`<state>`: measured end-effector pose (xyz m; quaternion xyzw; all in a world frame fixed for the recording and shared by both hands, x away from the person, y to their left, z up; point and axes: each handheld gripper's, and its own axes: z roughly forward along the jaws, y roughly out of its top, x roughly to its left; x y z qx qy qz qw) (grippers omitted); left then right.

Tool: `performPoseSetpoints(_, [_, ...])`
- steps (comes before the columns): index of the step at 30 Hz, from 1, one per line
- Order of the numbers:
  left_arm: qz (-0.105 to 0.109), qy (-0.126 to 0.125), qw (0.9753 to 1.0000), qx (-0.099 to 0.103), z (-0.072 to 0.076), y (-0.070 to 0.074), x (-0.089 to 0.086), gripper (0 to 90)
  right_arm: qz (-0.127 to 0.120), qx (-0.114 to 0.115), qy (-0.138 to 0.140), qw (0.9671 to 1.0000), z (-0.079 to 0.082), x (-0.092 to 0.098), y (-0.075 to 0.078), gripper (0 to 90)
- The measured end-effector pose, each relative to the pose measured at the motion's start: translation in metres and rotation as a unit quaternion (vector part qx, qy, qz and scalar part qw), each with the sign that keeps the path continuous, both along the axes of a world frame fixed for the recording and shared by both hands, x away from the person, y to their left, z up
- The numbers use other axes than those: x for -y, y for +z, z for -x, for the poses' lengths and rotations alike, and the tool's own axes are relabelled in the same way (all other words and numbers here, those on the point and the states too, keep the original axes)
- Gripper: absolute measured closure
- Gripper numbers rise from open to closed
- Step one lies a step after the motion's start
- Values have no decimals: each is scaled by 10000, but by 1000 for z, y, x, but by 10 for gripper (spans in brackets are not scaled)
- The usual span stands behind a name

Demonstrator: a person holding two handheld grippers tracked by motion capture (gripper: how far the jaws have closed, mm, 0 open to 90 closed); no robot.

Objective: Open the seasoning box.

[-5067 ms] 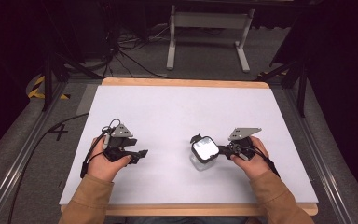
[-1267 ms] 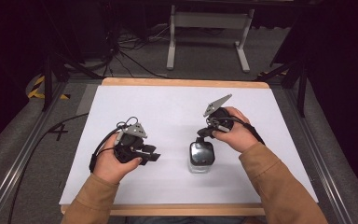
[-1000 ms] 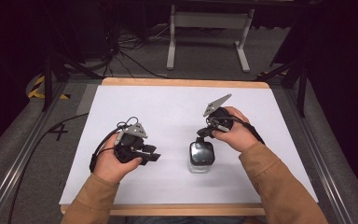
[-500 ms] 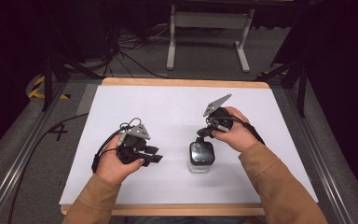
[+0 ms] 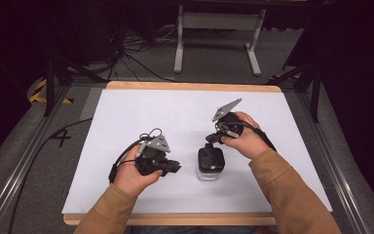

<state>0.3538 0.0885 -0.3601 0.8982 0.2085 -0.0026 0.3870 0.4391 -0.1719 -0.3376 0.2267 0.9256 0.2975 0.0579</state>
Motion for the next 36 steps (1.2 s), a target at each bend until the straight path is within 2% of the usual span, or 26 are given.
performPoseSetpoints(3, [106,-104,9999,-10,2,-1,11,895,2,52,-18,10000,-1,0,-1,900])
performPoseSetpoints(5, [161,-121,9998,3,2,-2,17,896,160,171,-66,9997,-2,0,-3,900])
performPoseSetpoints(6, [169,-152,9997,-26,2,-3,20,897,237,169,-96,9995,-2,-1,-5,900])
performPoseSetpoints(7, [181,-209,9996,-73,2,-6,26,897,215,142,-89,9996,-3,-1,-8,900])
performPoseSetpoints(8, [92,-278,9996,-64,3,-9,31,897,242,67,-81,9997,-3,-1,-10,900])
performPoseSetpoints(11, [-56,-411,9991,-69,5,-14,41,898,349,129,-121,9992,-4,-2,-13,900])
performPoseSetpoints(12, [-56,-411,9991,-69,5,-14,41,898,349,129,-121,9992,-4,-2,-13,900])
performPoseSetpoints(15, [-12,-402,9992,-83,4,-14,40,897,46,137,-115,9998,-3,5,-5,900])
performPoseSetpoints(17, [-13,-375,9992,-104,4,-14,40,897,-50,65,-76,9999,-1,8,0,900])
performPoseSetpoints(19, [-8,-348,9993,-140,4,-15,40,892,-35,-12,-8,10000,0,8,1,900])
performPoseSetpoints(23, [-17,-357,9993,-133,4,-15,40,892,-3,-20,-54,10000,0,10,0,900])
performPoseSetpoints(36, [4,-384,9992,-97,3,-14,39,889,-156,-239,61,9996,0,12,1,900])
